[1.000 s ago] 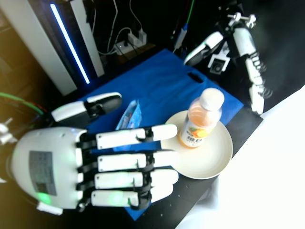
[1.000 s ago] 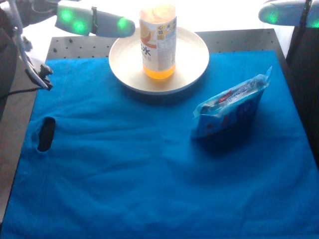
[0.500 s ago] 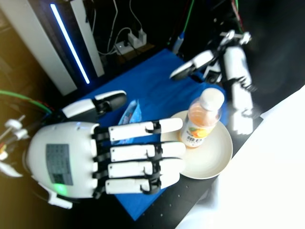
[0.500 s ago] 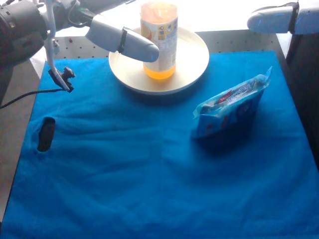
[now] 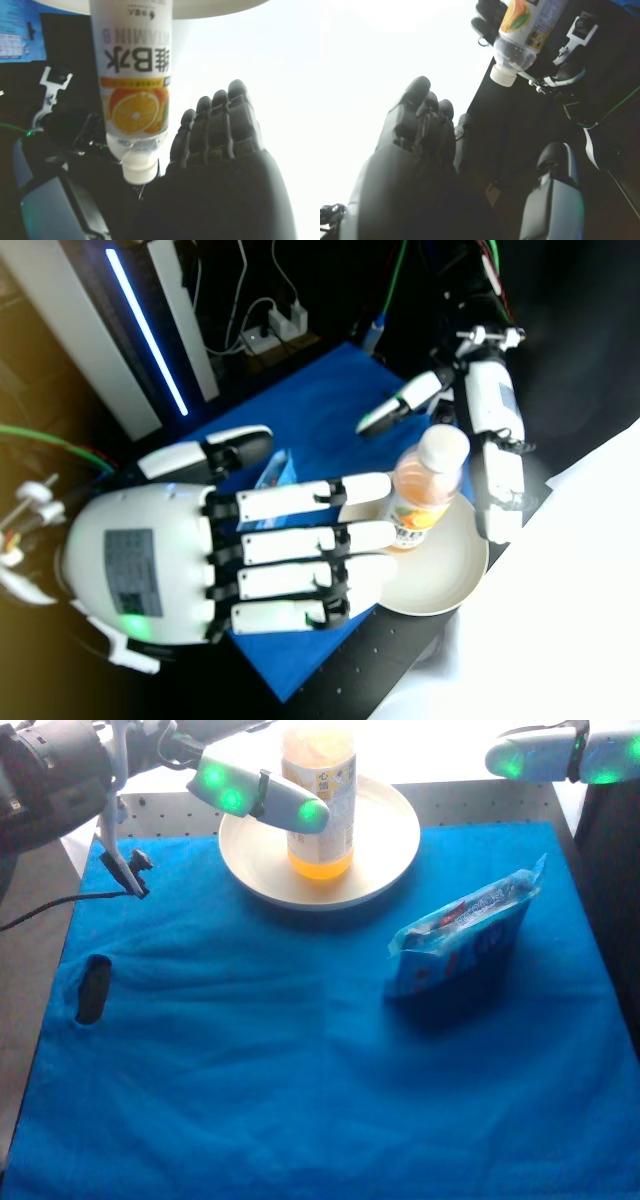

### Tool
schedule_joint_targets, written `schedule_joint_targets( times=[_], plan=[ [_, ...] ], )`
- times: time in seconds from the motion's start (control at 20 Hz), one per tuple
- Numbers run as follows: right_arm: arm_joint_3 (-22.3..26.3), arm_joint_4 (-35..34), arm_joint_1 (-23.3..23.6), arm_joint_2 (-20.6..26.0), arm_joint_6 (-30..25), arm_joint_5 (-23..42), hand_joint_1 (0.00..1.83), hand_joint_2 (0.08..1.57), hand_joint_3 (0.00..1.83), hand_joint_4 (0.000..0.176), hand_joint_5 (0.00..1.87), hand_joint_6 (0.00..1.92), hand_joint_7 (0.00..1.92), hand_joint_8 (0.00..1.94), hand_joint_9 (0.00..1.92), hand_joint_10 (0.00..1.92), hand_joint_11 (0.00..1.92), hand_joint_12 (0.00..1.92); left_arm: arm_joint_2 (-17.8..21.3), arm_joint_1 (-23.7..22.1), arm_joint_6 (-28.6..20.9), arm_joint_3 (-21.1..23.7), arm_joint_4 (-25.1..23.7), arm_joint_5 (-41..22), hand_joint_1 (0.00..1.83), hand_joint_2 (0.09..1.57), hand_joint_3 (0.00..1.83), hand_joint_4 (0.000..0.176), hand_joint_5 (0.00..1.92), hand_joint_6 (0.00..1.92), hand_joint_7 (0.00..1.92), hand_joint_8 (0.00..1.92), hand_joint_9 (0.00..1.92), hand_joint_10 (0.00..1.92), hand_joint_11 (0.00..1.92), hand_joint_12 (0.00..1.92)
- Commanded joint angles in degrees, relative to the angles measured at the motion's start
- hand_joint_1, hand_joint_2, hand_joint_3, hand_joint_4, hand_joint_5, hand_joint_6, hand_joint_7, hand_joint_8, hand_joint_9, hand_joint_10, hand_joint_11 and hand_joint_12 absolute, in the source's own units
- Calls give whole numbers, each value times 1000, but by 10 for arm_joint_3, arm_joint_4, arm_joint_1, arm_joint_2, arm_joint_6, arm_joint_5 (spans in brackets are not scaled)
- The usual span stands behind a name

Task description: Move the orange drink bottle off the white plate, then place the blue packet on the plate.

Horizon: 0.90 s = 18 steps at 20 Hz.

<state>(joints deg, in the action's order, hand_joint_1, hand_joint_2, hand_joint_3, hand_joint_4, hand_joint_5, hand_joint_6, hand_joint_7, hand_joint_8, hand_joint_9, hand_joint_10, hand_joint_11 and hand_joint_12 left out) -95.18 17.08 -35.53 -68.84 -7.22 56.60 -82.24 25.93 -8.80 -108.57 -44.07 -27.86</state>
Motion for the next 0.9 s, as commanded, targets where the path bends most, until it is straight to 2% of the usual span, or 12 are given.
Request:
schedule_joint_targets(
  times=[0.0, 0.05, 0.15, 0.2, 0.3, 0.35, 0.4, 0.45, 0.5, 0.65, 0.8, 0.85],
  plan=[
    [2, -25, 11, 0, -4, 60, 772, 919, 5, 50, 313, 2, 271, 2, 215, 4, 0, 667, -5, -10, -5, -5, 25, -33, 749, 620, 15, 86, 0, 0, 85, 6, 78, 10, 29, 15],
    [3, -22, 13, 0, -4, 60, 775, 921, 5, 50, 313, 2, 268, 1, 210, 1, 0, 667, -10, -11, -5, -12, 25, -28, 801, 638, 19, 69, 0, 0, 79, 3, 79, 9, 41, 20],
    [6, -13, 19, 0, -4, 60, 803, 938, 6, 50, 323, 3, 263, 0, 201, 1, 0, 675, -18, -14, -5, -22, 25, -18, 797, 644, 15, 70, 0, 0, 50, 0, 32, 0, 8, 5],
    [8, -9, 23, 0, -4, 60, 781, 911, 0, 55, 348, 12, 277, 6, 215, 6, 0, 674, -23, -15, -5, -28, 26, -14, 805, 655, 13, 41, 0, 0, 75, 10, 79, 19, 32, 14],
    [11, -5, 25, 0, -4, 61, 770, 914, 0, 63, 353, 13, 280, 6, 216, 6, 0, 674, -30, -15, -5, -36, 34, -13, 798, 645, 6, 49, 0, 0, 91, 15, 68, 12, 9, 5],
    [12, -4, 25, 0, -4, 62, 754, 921, 0, 69, 348, 9, 272, 2, 206, 1, 0, 674, -32, -15, -5, -38, 37, -13, 765, 640, 3, 46, 0, 0, 88, 11, 68, 10, 9, 4],
    [13, -4, 25, 0, -4, 63, 749, 925, 0, 76, 353, 7, 276, 2, 207, 1, 0, 691, -34, -15, -5, -40, 38, -13, 761, 636, 1, 32, 0, 0, 107, 16, 77, 12, 21, 9],
    [14, -4, 25, 0, -4, 63, 759, 923, 0, 83, 359, 8, 277, 2, 208, 1, 0, 696, -37, -15, -7, -41, 39, -12, 719, 632, 0, 38, 0, 0, 118, 17, 83, 12, 27, 12],
    [14, -4, 25, -1, -4, 64, 745, 910, 0, 79, 362, 8, 280, 3, 210, 2, 0, 700, -38, -15, -8, -42, 42, -14, 731, 635, 1, 48, 0, 0, 104, 9, 88, 12, 38, 17],
    [14, -4, 29, -3, -4, 64, 741, 898, 0, 74, 374, 7, 291, 3, 223, 4, 0, 725, -42, -12, -19, -42, 52, -28, 733, 631, 0, 53, 0, 0, 129, 15, 73, 3, 20, 9],
    [14, -4, 29, -4, -4, 64, 739, 884, 0, 56, 384, 5, 321, 6, 230, 3, 0, 689, -47, -7, -22, -42, 68, -43, 695, 620, 0, 61, 0, 0, 112, 4, 35, 7, 0, 0],
    [14, -4, 29, -5, -4, 64, 738, 875, 0, 48, 378, 2, 310, 1, 226, 1, 0, 664, -49, -5, -22, -42, 76, -49, 709, 629, 0, 53, 0, 0, 122, 7, 52, 13, 0, 0]
  ],
)
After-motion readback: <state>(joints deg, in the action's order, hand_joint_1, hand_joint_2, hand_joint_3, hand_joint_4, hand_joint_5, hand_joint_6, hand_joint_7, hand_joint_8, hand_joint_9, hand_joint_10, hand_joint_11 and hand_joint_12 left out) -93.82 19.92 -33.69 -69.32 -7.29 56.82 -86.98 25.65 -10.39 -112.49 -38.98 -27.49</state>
